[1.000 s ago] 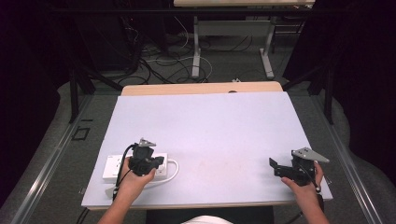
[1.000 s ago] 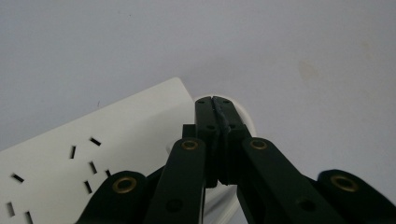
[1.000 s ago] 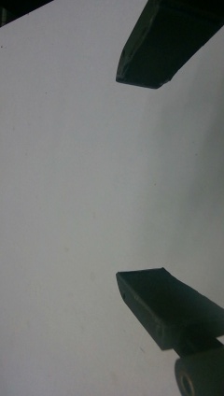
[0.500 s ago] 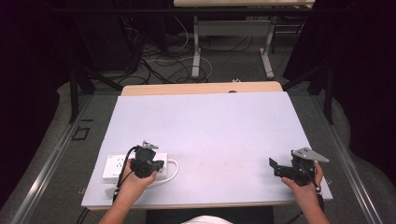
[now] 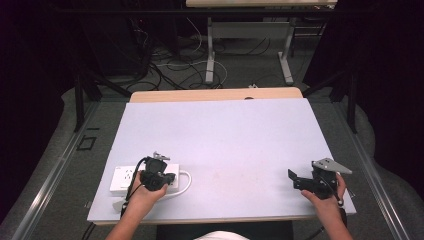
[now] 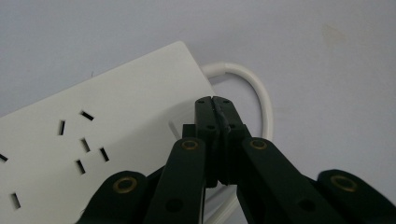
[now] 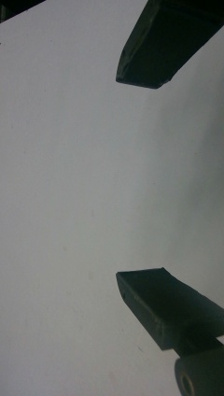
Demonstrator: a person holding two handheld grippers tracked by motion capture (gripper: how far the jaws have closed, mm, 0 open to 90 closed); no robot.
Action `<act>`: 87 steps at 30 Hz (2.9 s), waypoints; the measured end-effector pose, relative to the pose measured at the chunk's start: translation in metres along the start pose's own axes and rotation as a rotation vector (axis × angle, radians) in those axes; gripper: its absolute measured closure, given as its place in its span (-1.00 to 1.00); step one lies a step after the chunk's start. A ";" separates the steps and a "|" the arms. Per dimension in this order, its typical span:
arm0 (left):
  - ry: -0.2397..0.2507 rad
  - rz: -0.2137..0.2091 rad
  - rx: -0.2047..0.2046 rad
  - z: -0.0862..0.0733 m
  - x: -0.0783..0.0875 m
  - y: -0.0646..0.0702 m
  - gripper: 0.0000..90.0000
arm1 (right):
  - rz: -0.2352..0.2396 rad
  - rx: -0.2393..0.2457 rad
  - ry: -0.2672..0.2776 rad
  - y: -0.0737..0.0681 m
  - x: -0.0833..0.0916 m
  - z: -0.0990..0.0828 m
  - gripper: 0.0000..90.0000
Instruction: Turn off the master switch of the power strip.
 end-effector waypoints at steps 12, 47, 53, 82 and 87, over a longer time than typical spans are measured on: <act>-0.012 0.014 0.006 -0.001 -0.003 0.002 1.00 | 0.000 0.003 -0.004 -0.001 0.000 0.000 -0.90; 0.037 -0.006 0.027 0.001 0.001 0.001 1.00 | 0.007 -0.002 -0.005 -0.002 0.000 -0.001 -0.90; 0.028 -0.008 0.012 0.000 0.002 0.000 1.00 | 0.005 -0.002 -0.004 -0.002 0.000 0.000 -0.90; 0.049 -0.018 0.008 0.000 0.015 0.000 0.66 | -0.001 -0.001 0.008 -0.001 0.000 0.000 -0.90; 0.061 -0.023 0.021 0.000 0.017 -0.001 0.57 | -0.001 0.005 0.010 -0.001 0.000 0.000 -0.90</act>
Point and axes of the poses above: each handheld gripper's, and its own axes: x roughly backward along the jaws, z roughly out of its top, y roughly to its right, the point moved 6 cm from there along -x, roughly forward along the jaws, and after that the axes turned 12 degrees about -y, right-handed, at the moved point
